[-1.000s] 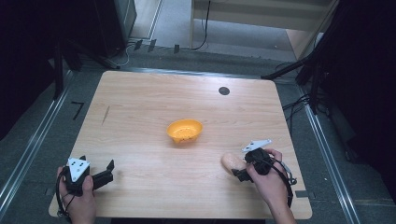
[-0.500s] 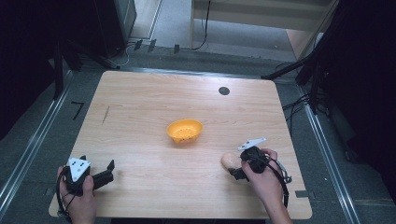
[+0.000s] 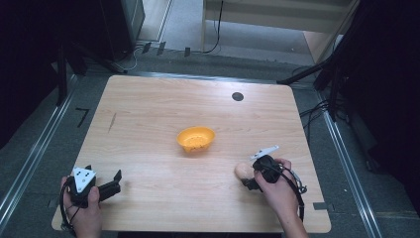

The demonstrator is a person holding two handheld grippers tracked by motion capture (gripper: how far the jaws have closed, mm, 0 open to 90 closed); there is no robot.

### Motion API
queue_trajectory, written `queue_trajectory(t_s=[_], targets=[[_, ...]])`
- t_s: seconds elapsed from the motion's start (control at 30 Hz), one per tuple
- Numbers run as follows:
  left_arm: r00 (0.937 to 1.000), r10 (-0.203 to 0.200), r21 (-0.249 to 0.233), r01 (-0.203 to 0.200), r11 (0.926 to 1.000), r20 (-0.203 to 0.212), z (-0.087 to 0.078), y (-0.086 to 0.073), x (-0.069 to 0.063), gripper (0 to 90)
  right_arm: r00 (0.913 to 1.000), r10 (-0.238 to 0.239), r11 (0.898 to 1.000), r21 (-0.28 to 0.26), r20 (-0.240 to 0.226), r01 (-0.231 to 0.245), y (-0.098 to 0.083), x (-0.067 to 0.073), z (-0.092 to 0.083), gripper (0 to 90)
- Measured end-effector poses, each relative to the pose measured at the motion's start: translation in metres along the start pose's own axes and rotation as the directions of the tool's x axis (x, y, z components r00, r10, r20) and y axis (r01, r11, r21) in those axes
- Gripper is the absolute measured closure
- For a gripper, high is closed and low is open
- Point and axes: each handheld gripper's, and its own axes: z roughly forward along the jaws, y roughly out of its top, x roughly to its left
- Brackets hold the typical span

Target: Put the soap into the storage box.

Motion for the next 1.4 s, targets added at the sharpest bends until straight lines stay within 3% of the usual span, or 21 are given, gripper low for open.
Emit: queue_trajectory(t_s=[0.37,0.53,0.63,0.93,1.4], targets=[[1.0000,0.002,0.004,-0.002,1.0000,0.002,0.0002,0.0001,0.0001,4.7,0.9999,-0.003,1.000,0.008,-0.017,0.003,0.0007,-0.0004,0.0023,28.1],[1.0000,0.002,0.003,-0.002,1.0000,0.000,0.0004,0.0001,-0.0001,4.7,0.9982,-0.041,0.999,0.032,0.044,0.040,0.0028,0.0067,0.0044,29.5],[1.0000,0.000,0.004,0.000,1.0000,0.000,0.0000,0.0001,0.0002,4.7,0.9982,-0.039,0.999,0.030,0.047,0.037,0.0033,0.0071,0.0046,31.2],[1.0000,-0.009,0.003,0.009,1.0000,0.002,0.0001,0.0002,0.0009,4.7,0.9981,-0.051,0.998,0.032,0.036,0.050,0.0040,0.0063,0.0038,33.4],[0.9999,-0.012,0.001,0.012,0.9999,0.001,0.0001,0.0000,0.0008,4.7,0.9940,-0.109,0.994,0.009,0.004,0.109,0.0018,-0.0012,-0.0027,33.4]])
